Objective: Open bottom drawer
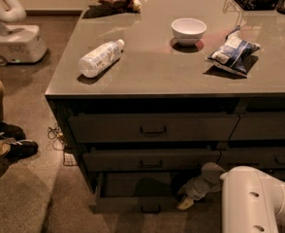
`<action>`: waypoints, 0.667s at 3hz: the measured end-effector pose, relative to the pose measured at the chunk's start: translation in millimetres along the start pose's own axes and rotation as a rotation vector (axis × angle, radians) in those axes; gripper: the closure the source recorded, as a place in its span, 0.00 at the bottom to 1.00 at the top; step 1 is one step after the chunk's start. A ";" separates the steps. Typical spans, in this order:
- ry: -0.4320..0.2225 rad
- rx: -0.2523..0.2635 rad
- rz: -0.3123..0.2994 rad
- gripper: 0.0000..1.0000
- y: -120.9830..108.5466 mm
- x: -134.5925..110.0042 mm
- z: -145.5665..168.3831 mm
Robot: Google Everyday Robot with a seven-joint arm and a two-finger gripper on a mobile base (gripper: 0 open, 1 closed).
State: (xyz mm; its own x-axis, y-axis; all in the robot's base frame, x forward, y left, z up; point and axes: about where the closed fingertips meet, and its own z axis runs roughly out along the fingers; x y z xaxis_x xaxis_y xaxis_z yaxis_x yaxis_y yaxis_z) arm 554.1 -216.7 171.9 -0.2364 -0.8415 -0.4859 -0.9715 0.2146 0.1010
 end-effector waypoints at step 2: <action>-0.031 -0.043 0.007 1.00 55.4 -1.8 2.2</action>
Offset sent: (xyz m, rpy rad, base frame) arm -0.2045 0.0630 0.0060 0.1796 0.1062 0.0405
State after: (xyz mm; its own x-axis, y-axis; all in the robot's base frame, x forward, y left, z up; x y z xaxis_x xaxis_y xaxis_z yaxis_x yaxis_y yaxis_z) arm 500.8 -202.3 176.5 -0.2434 -0.8238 -0.5120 -0.9698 0.1987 0.1412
